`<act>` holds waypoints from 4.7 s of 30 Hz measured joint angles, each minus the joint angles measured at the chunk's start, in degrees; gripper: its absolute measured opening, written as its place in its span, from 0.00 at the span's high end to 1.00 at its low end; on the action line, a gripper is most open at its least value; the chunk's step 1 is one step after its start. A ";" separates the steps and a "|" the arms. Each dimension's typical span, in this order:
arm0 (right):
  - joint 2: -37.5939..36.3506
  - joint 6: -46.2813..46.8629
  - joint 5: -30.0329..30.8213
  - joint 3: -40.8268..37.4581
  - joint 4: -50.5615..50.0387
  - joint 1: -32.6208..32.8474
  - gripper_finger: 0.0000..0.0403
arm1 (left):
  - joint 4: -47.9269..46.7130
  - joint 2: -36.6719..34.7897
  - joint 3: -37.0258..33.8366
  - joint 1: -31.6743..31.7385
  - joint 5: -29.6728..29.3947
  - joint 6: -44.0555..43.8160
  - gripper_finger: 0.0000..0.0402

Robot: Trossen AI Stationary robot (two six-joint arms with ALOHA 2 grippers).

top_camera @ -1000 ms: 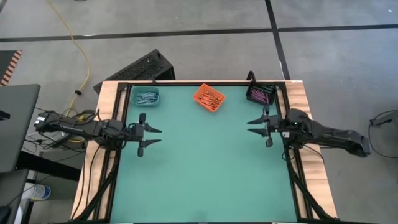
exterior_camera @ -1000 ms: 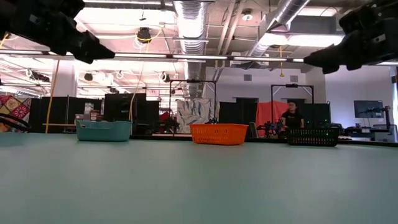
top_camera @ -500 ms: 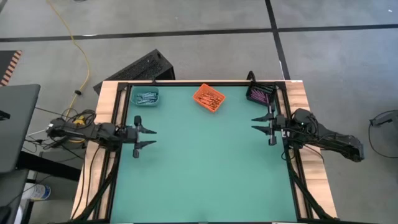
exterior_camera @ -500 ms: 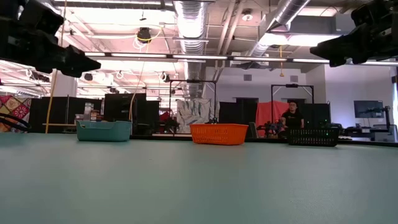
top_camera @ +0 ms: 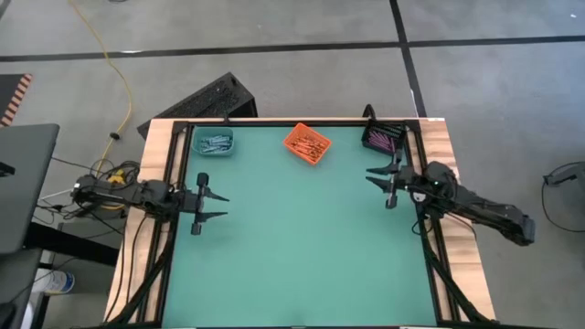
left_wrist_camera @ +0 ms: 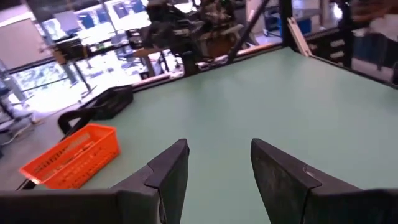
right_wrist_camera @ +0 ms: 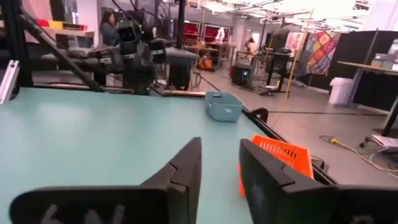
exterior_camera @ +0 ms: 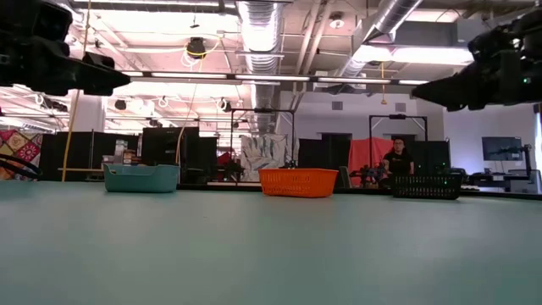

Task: Sort crayons
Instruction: Return to Home Position

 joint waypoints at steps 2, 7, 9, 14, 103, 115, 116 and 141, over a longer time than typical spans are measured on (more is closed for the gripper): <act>0.61 -0.02 -0.74 -0.05 1.61 -0.57 0.72 | -0.06 0.06 0.00 0.00 0.43 0.90 0.59; -0.16 -1.54 0.48 -0.07 4.06 -1.89 0.75 | -0.04 0.05 -0.02 0.00 0.33 2.24 0.59; -0.05 -0.82 0.48 -0.07 3.25 -2.11 0.75 | -0.04 0.04 -0.02 0.00 0.39 2.00 0.59; -0.08 5.60 -8.47 -0.09 3.77 -2.15 0.75 | 0.34 0.04 -0.11 0.00 1.47 0.68 0.59; -0.10 9.89 -12.87 -0.29 2.70 -2.12 0.75 | -0.53 0.04 -0.09 -0.03 4.77 -11.10 0.59; -0.10 9.91 -12.87 -0.29 2.71 -2.12 0.75 | -0.55 0.04 -0.09 -0.03 4.77 -11.32 0.59; -0.10 9.91 -12.85 -0.29 2.72 -2.10 0.75 | -0.53 0.04 -0.09 -0.02 4.77 -11.19 0.59; -0.09 9.91 -12.85 -0.29 2.71 -2.12 0.75 | -0.55 0.04 -0.09 -0.02 4.77 -11.34 0.59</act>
